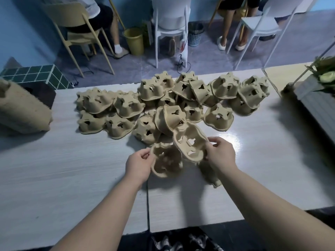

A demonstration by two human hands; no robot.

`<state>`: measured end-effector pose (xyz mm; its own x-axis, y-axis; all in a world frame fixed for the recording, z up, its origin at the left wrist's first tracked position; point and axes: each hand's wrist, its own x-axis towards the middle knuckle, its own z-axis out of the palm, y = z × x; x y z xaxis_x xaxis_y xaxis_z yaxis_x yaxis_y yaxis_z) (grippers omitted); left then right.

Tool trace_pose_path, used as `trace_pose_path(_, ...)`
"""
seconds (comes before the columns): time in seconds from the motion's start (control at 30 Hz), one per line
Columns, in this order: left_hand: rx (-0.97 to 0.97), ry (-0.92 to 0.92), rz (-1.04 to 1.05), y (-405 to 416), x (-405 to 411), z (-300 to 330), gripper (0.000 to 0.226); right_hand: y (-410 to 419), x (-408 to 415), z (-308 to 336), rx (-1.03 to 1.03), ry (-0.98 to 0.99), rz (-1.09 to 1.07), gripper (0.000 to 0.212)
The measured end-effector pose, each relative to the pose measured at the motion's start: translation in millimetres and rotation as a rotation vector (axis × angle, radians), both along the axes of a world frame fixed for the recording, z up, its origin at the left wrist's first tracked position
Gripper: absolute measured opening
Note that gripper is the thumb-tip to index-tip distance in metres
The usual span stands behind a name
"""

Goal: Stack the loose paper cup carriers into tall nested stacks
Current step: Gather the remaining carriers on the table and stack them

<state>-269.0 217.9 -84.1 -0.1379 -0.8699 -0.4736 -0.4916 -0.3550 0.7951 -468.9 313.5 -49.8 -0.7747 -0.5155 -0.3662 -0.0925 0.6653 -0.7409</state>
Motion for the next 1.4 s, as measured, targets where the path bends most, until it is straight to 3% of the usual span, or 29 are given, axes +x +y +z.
trace_pose_path(0.17,0.096,0.095,0.061,0.7,-1.8,-4.9,0.025,1.9,29.5,0.3,-0.154,-0.346,-0.123,0.025)
trace_pose_path(0.37,0.109,0.146,0.041,1.9,-2.7,-5.5,0.03,5.2,43.6,-12.3,-0.151,-0.425,-0.088,0.016)
trace_pose_path(0.73,0.069,0.137,-0.075,10.0,-2.9,7.0,0.021,9.9,41.1,-26.4,-0.001,-0.125,0.173,0.025)
trace_pose_path(0.83,0.075,0.106,-0.105,12.7,-4.8,5.3,0.028,10.9,41.6,-30.6,-0.006,-0.084,0.212,0.016)
trace_pose_path(0.93,0.065,0.076,-0.123,14.7,-6.1,2.7,0.034,13.6,40.1,-35.2,0.029,-0.008,0.287,0.021)
trace_pose_path(1.03,0.067,0.076,-0.123,15.7,-8.3,2.3,0.036,19.9,33.7,-36.5,0.081,0.14,0.331,0.03)
trace_pose_path(1.13,0.068,0.081,-0.133,16.6,-12.4,2.1,0.039,31.2,18.2,-30.3,0.123,0.341,0.242,0.027)
trace_pose_path(1.23,0.069,0.093,-0.139,17.1,-17.4,1.2,0.038,43.4,-0.1,-29.3,0.17,0.429,0.223,0.044)
trace_pose_path(1.33,0.065,0.11,-0.144,17.9,-22.5,0.3,0.038,51.5,-11.8,-34.7,0.363,0.438,0.381,0.067)
trace_pose_path(1.4,0.062,0.115,-0.145,18.3,-24.3,-0.2,0.035,52.0,-15.3,-38.4,0.43,0.435,0.455,0.063)
